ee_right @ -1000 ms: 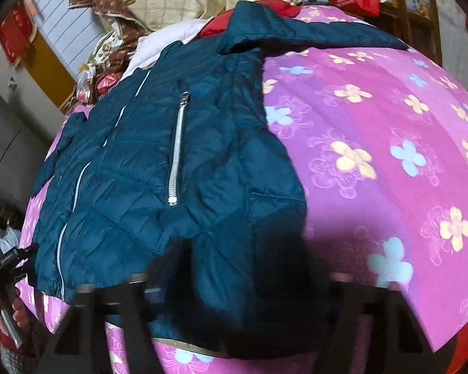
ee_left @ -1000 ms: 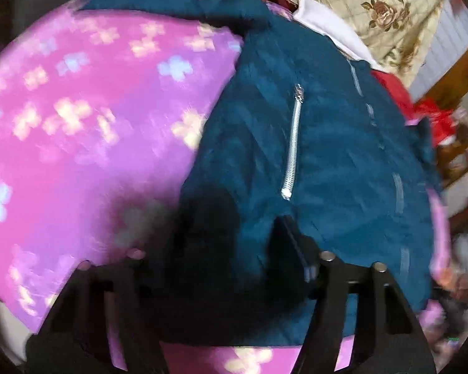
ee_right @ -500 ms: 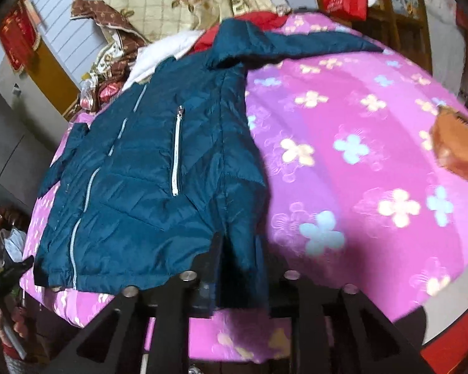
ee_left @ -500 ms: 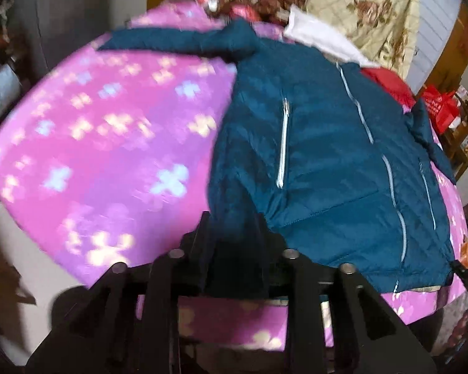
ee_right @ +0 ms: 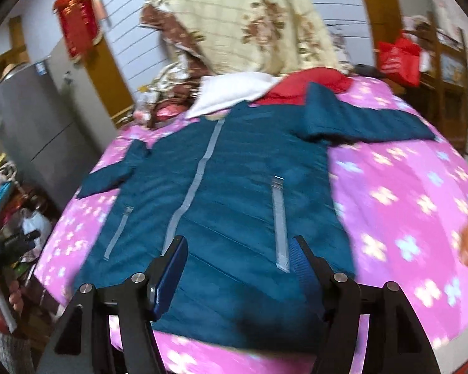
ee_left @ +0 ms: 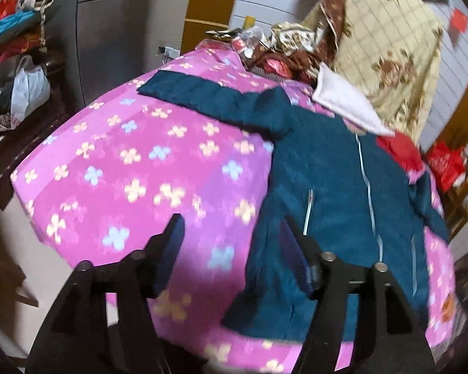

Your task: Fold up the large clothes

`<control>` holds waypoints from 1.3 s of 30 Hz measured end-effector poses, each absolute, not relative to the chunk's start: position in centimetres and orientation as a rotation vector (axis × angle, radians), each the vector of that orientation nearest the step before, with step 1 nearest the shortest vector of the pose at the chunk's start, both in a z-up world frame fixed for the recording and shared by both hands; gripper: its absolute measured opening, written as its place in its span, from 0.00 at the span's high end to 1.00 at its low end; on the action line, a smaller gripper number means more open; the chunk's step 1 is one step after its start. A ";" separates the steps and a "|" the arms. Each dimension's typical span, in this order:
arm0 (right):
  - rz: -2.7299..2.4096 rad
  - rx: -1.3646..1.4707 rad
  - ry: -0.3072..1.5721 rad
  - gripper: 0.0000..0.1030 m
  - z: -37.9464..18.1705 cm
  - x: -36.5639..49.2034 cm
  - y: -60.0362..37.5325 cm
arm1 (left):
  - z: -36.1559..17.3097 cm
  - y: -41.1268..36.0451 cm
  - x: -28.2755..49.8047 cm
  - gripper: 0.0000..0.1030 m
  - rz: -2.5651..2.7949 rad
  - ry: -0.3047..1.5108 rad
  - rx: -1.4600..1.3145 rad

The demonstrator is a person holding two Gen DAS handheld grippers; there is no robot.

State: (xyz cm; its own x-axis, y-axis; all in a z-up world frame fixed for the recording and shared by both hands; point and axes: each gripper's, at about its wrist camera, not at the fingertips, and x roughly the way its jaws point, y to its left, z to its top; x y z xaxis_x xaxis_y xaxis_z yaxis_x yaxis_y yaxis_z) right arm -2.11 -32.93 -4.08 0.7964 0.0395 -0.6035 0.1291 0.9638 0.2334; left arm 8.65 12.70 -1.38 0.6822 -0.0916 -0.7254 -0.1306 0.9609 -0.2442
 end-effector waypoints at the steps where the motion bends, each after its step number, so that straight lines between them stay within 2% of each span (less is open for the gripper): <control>1: -0.024 0.264 0.646 0.37 -3.8 -0.5 -32.0 | -0.8 13.5 10.0 0.36 0.024 0.818 -0.309; 7: 0.029 0.225 0.638 0.37 -4.4 7.5 -28.4 | -0.1 18.7 18.1 0.34 0.028 0.801 -0.456; 16: 0.068 0.318 0.677 0.36 -8.6 16.3 -28.9 | -6.6 26.6 29.9 0.34 0.052 0.877 -0.779; 26: 0.136 0.343 0.709 0.36 -12.6 19.0 -29.2 | -13.8 28.9 39.0 0.34 0.066 0.902 -0.911; 33: 0.151 0.329 0.722 0.36 -13.9 19.1 -29.1 | -16.3 29.3 43.1 0.34 0.053 0.911 -0.914; 39: 0.159 0.345 0.736 0.36 -15.1 19.5 -29.3 | -16.2 29.8 46.1 0.34 0.089 0.869 -0.920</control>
State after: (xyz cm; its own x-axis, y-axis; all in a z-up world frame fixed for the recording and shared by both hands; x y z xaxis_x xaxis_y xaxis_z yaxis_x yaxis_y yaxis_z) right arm 19.50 -29.33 -15.13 0.7326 0.2618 -0.6283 -0.0219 0.9317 0.3626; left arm 46.13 29.84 -16.18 0.6667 -0.2820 -0.6900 -0.4160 0.6273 -0.6583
